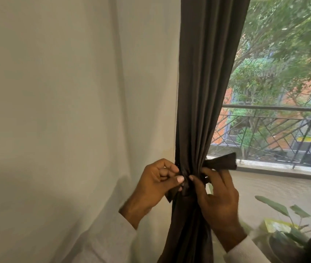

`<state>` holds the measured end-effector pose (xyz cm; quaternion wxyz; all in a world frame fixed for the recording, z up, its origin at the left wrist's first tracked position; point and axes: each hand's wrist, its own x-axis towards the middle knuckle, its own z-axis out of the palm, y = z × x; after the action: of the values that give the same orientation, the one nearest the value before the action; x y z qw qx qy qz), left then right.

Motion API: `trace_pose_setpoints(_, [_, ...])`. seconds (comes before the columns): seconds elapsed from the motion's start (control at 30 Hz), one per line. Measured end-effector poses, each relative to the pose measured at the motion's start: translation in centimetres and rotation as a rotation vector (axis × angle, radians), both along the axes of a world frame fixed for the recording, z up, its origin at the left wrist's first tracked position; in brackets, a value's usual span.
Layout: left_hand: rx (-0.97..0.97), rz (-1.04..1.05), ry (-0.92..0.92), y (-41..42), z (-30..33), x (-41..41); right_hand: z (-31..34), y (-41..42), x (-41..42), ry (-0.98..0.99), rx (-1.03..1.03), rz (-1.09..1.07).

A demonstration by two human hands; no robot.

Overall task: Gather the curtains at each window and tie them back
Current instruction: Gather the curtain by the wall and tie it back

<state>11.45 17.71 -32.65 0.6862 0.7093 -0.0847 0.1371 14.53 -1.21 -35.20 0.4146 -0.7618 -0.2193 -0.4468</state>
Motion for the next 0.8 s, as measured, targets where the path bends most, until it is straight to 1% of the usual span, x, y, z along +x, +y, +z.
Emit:
trace_pose_setpoints(0.07, [-0.121, -0.009, -0.022, -0.1, 0.8, -0.2, -0.2, -0.1, -0.3, -0.089, -0.071, -0.017])
trace_pose_setpoints(0.1, [-0.133, -0.012, -0.033, -0.1, 1.0, -0.2, -0.2, -0.2, -0.4, -0.126, -0.115, 0.0])
trace_pose_setpoints(0.17, [-0.086, -0.033, -0.052, -0.1, 0.9, -0.4, -0.3, -0.6, -0.7, -0.172, -0.172, 0.045])
trace_pose_setpoints(0.2, [-0.051, -0.059, -0.061, 0.0, 0.8, -0.5, -0.3, -0.8, -0.8, -0.163, -0.158, 0.083])
trace_pose_setpoints(0.27, [0.056, -0.131, -0.087, 0.1, 0.8, -0.9, 0.0, -1.3, -1.3, -0.098, -0.055, 0.192])
trace_pose_setpoints(0.33, [0.174, -0.132, -0.125, 0.0, 0.8, -0.9, 1.0, -1.3, -1.8, -0.049, 0.047, 0.257])
trace_pose_setpoints(0.4, [0.276, -0.015, -0.197, -0.3, 0.7, -0.8, 1.6, -1.1, -2.1, -0.006, 0.116, 0.286])
trace_pose_setpoints(0.43, [0.335, 0.053, -0.26, -0.6, 0.6, -0.7, 1.7, -0.9, -2.2, 0.026, 0.163, 0.314])
trace_pose_setpoints(0.5, [0.47, 0.153, -0.429, -1.1, 0.3, -0.7, 1.6, -0.8, -2.2, 0.083, 0.257, 0.372])
trace_pose_setpoints(0.57, [0.577, 0.219, -0.584, -1.4, 0.2, -0.7, 1.5, -0.7, -1.7, 0.121, 0.299, 0.388])
trace_pose_setpoints(0.63, [0.572, 0.23, -0.633, -1.5, 0.5, -0.9, 1.5, -0.7, -1.2, 0.201, 0.367, 0.421])
trace_pose_setpoints(0.73, [0.475, 0.153, -0.612, -1.5, 1.2, -1.3, 2.0, -0.4, -0.9, 0.369, 0.545, 0.592])
trace_pose_setpoints(0.8, [0.419, 0.126, -0.591, -1.7, 1.7, -1.6, 2.1, -0.2, -0.9, 0.42, 0.565, 0.656])
